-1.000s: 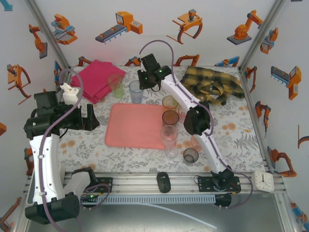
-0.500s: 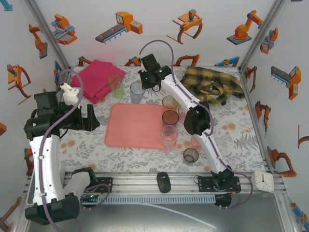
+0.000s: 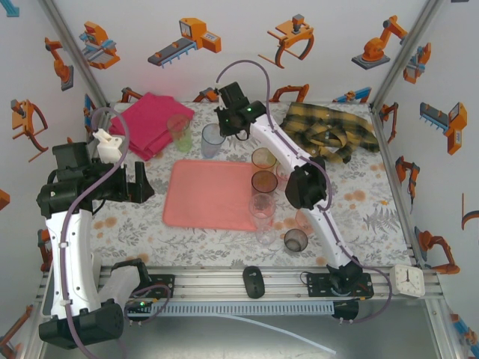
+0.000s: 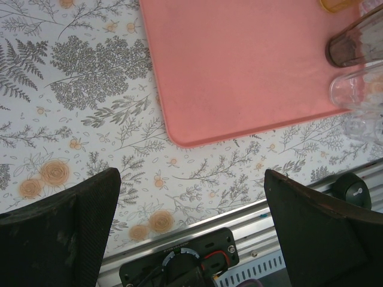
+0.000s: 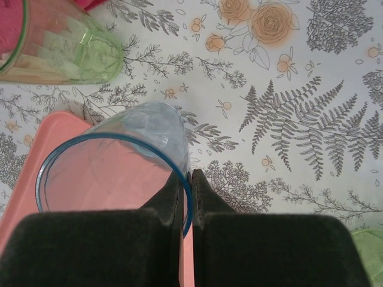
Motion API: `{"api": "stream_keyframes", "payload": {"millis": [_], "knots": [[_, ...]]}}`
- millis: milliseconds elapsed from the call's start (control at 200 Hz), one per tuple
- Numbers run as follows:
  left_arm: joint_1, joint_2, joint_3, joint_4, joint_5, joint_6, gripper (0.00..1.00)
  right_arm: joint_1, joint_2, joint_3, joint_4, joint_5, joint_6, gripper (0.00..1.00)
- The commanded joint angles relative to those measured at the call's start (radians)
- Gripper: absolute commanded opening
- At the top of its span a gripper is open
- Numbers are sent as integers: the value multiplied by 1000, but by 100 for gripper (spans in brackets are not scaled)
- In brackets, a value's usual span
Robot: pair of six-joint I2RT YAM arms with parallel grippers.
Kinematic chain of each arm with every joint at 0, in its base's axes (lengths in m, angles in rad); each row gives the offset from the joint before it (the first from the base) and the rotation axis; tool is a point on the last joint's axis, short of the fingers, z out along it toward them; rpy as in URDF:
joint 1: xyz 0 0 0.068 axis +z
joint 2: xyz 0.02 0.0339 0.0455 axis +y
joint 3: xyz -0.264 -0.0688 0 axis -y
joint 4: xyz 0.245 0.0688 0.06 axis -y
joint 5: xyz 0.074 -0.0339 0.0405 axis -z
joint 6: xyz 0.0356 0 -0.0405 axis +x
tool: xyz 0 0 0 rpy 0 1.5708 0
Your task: Place the glasses into the tray
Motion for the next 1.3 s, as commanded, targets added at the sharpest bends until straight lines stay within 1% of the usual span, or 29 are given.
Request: {"api": "stream_keyframes", "payload": {"millis": [0, 340, 576, 761, 991, 1292], "knots": [[-1, -15, -3, 0, -1, 13, 97, -1, -119, 10, 13, 28, -33, 4], [-3, -9, 1, 3, 8, 21, 97, -1, -263, -49, -96, 48, -91, 3], [-3, -15, -3, 2, 6, 25, 97, 0, -372, -145, -177, 36, -109, 3], [-2, -23, -15, 0, 2, 35, 97, 4, -459, -271, -210, 34, -120, 3], [-3, -15, -22, -2, 12, 36, 97, 16, -483, -323, -258, 34, -131, 3], [-5, -15, -32, -2, 13, 37, 97, 36, -441, -359, -230, 50, -136, 3]]}}
